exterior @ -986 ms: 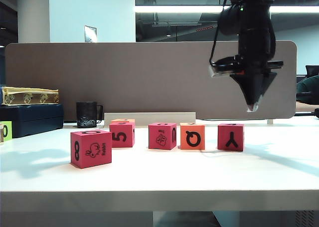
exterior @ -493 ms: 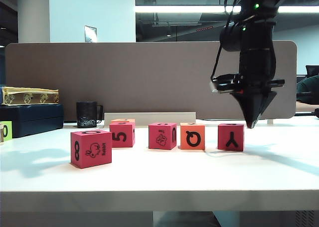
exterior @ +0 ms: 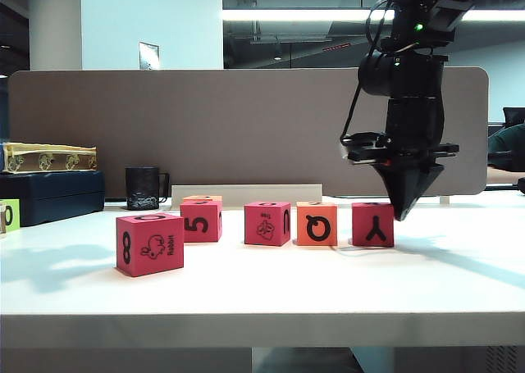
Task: Select the appropriate blocks from the scattered letter blocks on the table and arrange them in a row to spell out "2024".
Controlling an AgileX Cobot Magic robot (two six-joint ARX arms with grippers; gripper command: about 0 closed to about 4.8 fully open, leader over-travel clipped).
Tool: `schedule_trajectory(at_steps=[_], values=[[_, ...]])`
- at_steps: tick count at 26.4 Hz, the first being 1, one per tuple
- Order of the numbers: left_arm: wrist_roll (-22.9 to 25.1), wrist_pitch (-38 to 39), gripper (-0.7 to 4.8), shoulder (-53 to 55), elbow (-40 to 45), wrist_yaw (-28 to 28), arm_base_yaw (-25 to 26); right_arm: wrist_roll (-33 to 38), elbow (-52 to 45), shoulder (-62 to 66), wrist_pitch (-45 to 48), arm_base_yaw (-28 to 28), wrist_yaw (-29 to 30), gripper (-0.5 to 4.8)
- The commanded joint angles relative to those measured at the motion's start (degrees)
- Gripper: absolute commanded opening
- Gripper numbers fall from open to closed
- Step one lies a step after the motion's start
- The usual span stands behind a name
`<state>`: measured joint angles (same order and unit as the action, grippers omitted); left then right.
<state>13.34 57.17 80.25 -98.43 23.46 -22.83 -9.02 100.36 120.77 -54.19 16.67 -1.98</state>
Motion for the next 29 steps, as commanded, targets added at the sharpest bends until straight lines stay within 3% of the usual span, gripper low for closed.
schedule_trajectory(at_steps=[1, 17, 29], values=[[0.13, -0.74, 2.72, -0.35, -0.17, -0.37, -0.02, 0.26, 0.13, -0.24, 2.40, 0.09, 1.14, -0.06], [0.11, -2.49, 2.72, -0.35, -0.15, -0.37, -0.02, 0.96, 0.13, -0.24, 2.69, 0.26, 11.04, -0.06], [0.11, -2.34, 2.72, -0.33, -0.15, -0.77, 0.00, 1.16, 0.13, -0.24, 5.20, 3.06, 10.80, -0.06]])
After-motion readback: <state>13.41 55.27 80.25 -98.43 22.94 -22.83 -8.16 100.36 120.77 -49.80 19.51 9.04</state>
